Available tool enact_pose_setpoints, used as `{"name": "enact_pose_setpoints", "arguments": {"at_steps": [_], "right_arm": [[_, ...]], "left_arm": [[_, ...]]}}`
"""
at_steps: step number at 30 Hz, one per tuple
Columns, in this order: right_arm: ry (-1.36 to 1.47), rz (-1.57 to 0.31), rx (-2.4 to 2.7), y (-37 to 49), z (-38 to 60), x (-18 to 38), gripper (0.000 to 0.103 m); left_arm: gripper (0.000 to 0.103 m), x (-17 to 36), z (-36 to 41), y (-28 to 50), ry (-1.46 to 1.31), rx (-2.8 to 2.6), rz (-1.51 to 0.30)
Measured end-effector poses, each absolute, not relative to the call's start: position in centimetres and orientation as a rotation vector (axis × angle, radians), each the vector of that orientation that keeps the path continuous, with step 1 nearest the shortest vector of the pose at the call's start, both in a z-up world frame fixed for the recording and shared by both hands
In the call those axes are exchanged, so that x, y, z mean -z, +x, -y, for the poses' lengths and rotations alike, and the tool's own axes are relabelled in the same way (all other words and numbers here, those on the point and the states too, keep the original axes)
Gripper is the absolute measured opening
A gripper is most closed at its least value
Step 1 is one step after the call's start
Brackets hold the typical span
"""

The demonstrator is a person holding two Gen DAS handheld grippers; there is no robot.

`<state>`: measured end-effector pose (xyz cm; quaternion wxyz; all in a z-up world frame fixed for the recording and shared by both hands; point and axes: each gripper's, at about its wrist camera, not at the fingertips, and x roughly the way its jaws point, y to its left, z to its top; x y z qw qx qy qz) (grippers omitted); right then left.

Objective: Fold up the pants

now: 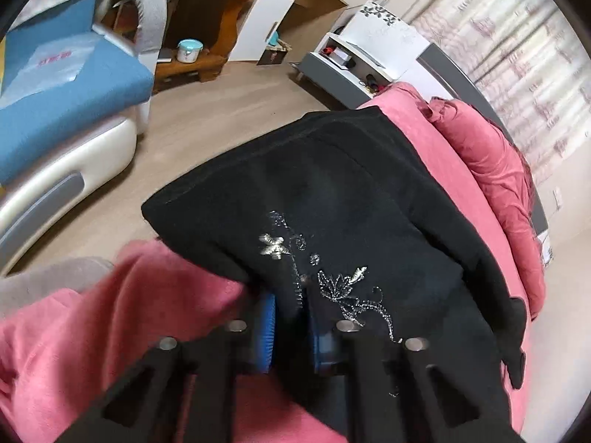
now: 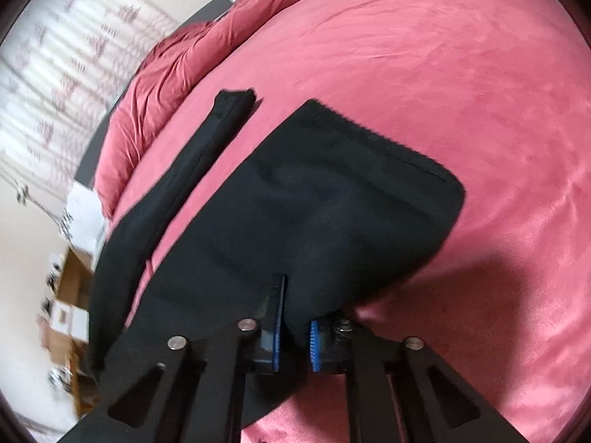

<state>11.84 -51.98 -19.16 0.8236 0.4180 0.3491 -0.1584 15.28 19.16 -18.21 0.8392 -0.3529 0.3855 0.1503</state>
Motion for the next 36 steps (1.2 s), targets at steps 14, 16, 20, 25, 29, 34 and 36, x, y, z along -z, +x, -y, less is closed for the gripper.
{"name": "enact_pose_setpoints", "arguments": {"at_steps": [14, 16, 20, 25, 29, 34, 36], "right_arm": [[0.811, -0.670, 0.402, 6.7, 53.4, 14.5, 0.008], [0.807, -0.679, 0.390, 6.1, 53.6, 14.3, 0.008], [0.753, -0.718, 0.388, 5.7, 53.2, 14.9, 0.008], [0.794, -0.725, 0.395, 5.6, 53.2, 16.1, 0.009], [0.759, -0.736, 0.387, 5.8, 53.2, 15.8, 0.009], [0.681, -0.766, 0.396, 6.8, 52.7, 15.7, 0.009], [0.683, -0.773, 0.403, 7.0, 52.7, 16.0, 0.009]], "left_arm": [[0.000, 11.4, -18.9, 7.2, -0.644, -0.205, -0.601], [0.000, 10.4, -18.9, 5.7, -0.587, -0.194, -0.579], [0.005, 11.3, -19.1, 5.8, -0.572, -0.160, -0.657], [0.038, 15.8, -20.1, 9.0, -0.797, -0.163, -0.837], [0.042, 19.7, -20.7, 11.0, -1.013, -0.159, -0.896], [0.061, 21.1, -20.9, 13.2, -1.106, -0.114, -0.810], [0.061, 21.3, -21.1, 14.0, -1.113, -0.133, -0.786]]}}
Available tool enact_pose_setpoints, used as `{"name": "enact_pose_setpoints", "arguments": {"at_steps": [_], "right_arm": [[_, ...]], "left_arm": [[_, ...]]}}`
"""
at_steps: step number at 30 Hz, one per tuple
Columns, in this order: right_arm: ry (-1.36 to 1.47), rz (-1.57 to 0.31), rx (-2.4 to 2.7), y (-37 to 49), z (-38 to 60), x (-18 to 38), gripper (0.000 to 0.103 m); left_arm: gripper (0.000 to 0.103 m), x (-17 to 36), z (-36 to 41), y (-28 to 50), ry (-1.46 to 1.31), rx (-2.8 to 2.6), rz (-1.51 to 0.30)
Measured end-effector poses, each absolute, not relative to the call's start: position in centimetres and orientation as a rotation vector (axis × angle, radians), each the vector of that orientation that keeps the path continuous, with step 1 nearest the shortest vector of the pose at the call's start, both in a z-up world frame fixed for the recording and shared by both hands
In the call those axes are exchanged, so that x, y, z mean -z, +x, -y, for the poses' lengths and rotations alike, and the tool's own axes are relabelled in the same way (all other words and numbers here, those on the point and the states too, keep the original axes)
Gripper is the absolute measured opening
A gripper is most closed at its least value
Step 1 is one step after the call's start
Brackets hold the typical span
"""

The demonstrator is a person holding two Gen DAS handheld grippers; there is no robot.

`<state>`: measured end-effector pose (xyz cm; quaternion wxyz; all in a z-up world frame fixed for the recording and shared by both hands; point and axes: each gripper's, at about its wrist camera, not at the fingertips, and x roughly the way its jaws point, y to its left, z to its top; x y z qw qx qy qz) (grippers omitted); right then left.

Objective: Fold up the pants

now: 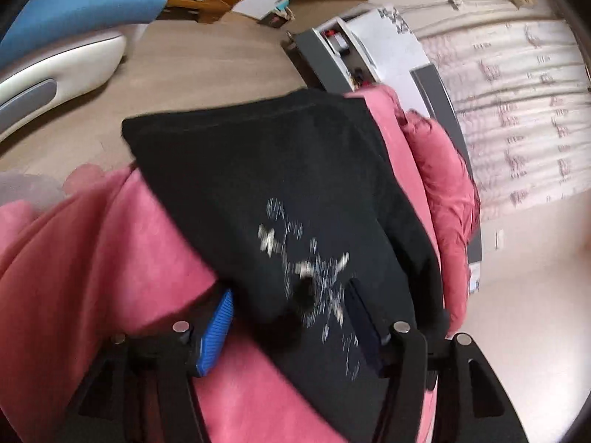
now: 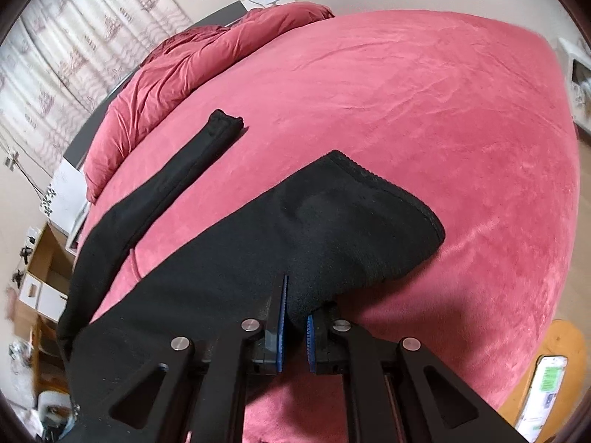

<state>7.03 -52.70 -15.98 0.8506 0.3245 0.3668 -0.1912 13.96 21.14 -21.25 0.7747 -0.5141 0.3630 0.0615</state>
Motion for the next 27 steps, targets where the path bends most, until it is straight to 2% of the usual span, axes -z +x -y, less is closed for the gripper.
{"name": "enact_pose_setpoints", "arguments": {"at_steps": [1, 2, 3, 4, 8, 13, 17, 21, 25, 27], "right_arm": [[0.690, -0.776, 0.407, 7.2, 52.8, 16.2, 0.009], [0.698, -0.779, 0.411, 7.3, 52.8, 16.4, 0.009], [0.704, -0.781, 0.415, 7.4, 52.9, 16.6, 0.009], [0.706, -0.784, 0.421, 7.5, 53.0, 16.7, 0.009], [0.691, -0.779, 0.437, 7.6, 53.0, 16.4, 0.009], [0.683, -0.743, 0.468, 6.5, 53.7, 15.1, 0.009], [0.677, -0.720, 0.462, 4.8, 54.4, 13.9, 0.009], [0.624, -0.743, 0.447, 2.9, 54.3, 13.8, 0.009], [0.632, -0.813, 0.444, 2.2, 54.6, 16.0, 0.009], [0.674, -0.841, 0.450, 1.7, 55.1, 17.2, 0.016]], "left_arm": [[0.059, 21.2, -21.1, 14.4, -1.101, -0.144, -0.782], [0.053, 21.2, -21.2, 14.8, -1.088, -0.159, -0.795], [0.025, 21.1, -21.3, 15.0, -1.079, -0.181, -0.810], [0.010, 21.0, -21.6, 15.2, -1.065, -0.205, -0.830], [0.006, 19.0, -22.1, 13.4, -1.028, -0.186, -0.771], [0.006, 13.6, -21.6, 10.4, -0.895, -0.096, -0.690], [0.006, 11.0, -21.8, 7.8, -0.842, -0.033, -0.699], [0.006, 11.5, -21.5, 5.5, -0.779, -0.035, -0.748], [0.011, 15.1, -20.7, 5.4, -0.755, -0.110, -0.891], [0.012, 16.2, -20.9, 5.6, -0.767, -0.148, -0.957]]}}
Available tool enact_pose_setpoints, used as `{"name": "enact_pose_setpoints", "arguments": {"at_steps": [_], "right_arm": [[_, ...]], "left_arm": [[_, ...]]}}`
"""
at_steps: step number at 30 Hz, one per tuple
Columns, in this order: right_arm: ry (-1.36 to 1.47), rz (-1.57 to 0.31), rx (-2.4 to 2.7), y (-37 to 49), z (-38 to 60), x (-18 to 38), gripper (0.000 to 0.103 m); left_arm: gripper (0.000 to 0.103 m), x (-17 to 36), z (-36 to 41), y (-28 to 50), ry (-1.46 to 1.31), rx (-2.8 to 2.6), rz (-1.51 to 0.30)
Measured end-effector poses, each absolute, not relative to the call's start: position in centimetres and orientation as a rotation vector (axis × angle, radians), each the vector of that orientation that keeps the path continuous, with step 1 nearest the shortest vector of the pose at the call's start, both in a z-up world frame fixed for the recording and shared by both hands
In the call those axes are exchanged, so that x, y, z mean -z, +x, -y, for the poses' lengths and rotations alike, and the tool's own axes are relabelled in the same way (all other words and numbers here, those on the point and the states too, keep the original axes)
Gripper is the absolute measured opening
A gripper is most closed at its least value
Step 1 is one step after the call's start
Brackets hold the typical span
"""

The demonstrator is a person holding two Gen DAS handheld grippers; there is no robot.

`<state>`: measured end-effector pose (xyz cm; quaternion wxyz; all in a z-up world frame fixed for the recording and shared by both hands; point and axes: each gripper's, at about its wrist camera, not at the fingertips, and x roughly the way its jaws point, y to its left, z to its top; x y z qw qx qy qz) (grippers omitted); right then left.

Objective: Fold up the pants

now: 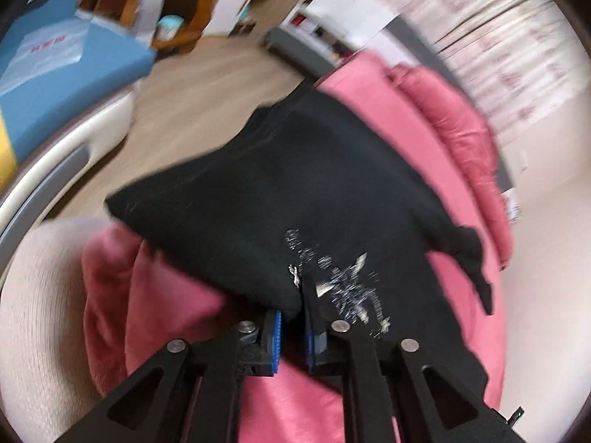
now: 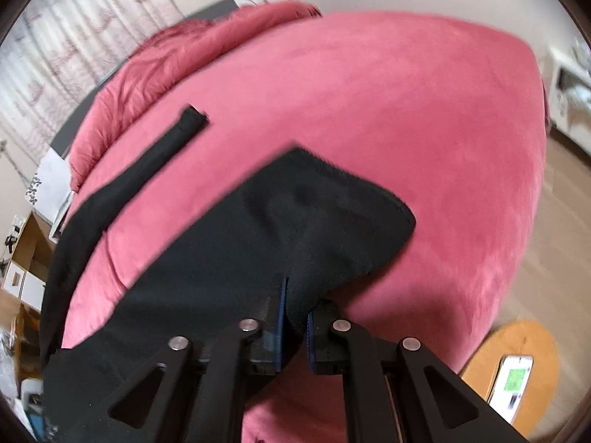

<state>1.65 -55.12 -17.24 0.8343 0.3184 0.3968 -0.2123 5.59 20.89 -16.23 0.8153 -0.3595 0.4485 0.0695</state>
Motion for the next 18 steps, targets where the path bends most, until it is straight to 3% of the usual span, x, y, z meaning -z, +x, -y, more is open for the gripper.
{"name": "enact_pose_setpoints", "arguments": {"at_steps": [2, 3, 9, 18], "right_arm": [[0.697, -0.839, 0.470, 1.0, 55.8, 17.6, 0.038], [0.698, -0.821, 0.493, 0.4, 56.3, 17.3, 0.040], [0.638, -0.656, 0.645, -1.6, 59.1, 13.1, 0.043], [0.743, -0.690, 0.394, 10.1, 58.9, 12.5, 0.043]], "left_arm": [[0.017, 16.6, -21.9, 5.0, -0.833, -0.199, -0.985], [0.020, 16.4, -22.5, 4.4, -0.865, -0.228, -0.980], [0.020, 11.2, -24.1, 1.4, -0.864, -0.377, -0.749], [0.031, 11.8, -11.7, 14.7, -0.699, 0.099, -0.850]]}}
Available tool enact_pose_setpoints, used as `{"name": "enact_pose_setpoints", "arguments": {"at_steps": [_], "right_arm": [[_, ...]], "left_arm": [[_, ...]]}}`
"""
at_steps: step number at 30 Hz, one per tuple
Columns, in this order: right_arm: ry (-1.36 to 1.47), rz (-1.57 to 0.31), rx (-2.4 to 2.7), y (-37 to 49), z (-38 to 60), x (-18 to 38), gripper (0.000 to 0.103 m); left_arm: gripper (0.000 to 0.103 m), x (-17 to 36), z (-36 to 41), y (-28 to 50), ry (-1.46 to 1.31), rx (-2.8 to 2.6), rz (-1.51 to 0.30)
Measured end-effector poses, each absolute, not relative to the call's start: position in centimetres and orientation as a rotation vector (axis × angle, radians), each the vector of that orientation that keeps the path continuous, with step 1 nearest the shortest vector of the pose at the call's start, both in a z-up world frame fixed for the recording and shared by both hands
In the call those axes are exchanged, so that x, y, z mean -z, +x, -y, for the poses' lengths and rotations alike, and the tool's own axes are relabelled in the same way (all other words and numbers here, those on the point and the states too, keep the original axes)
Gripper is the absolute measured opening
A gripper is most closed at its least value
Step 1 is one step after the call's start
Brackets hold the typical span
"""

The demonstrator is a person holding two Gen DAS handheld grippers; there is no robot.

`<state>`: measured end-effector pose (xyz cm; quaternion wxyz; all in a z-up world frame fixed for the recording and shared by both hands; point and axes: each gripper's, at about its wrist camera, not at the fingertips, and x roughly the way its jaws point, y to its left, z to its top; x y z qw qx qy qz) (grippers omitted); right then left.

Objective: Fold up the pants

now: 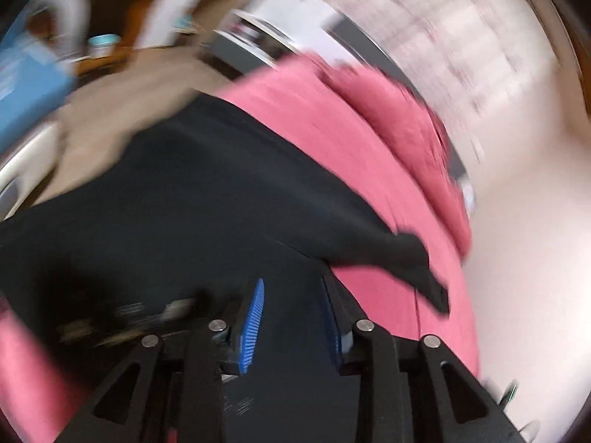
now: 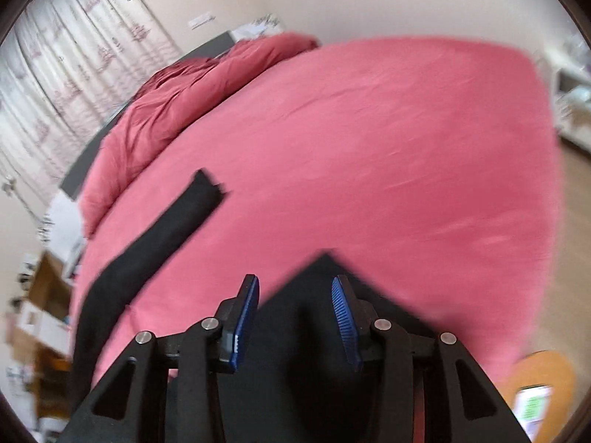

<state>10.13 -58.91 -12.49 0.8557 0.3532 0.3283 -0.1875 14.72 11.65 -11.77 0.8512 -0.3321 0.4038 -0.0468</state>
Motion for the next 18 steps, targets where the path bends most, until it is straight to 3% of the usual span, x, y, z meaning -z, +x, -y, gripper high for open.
{"name": "enact_pose_setpoints", "arguments": {"at_steps": [3, 6, 11, 13, 18], "right_arm": [[0.776, -0.742, 0.341, 16.1, 58.4, 13.8, 0.043], [0.793, -0.760, 0.308, 21.0, 57.8, 14.6, 0.043], [0.836, -0.758, 0.273, 28.0, 58.1, 15.5, 0.048], [0.861, -0.756, 0.282, 30.5, 58.8, 15.8, 0.050], [0.885, -0.765, 0.323, 34.8, 60.5, 16.9, 0.051]], "left_arm": [[0.031, 13.2, -6.5, 19.0, -0.611, 0.203, -0.903], [0.032, 14.8, -4.7, 21.9, -0.770, 0.259, -0.930], [0.044, 17.5, -3.1, 24.9, -1.005, 0.216, -0.875], [0.054, 18.6, -2.7, 26.1, -1.049, 0.198, -0.880], [0.055, 20.5, -2.6, 27.8, -1.083, 0.150, -0.845]]}}
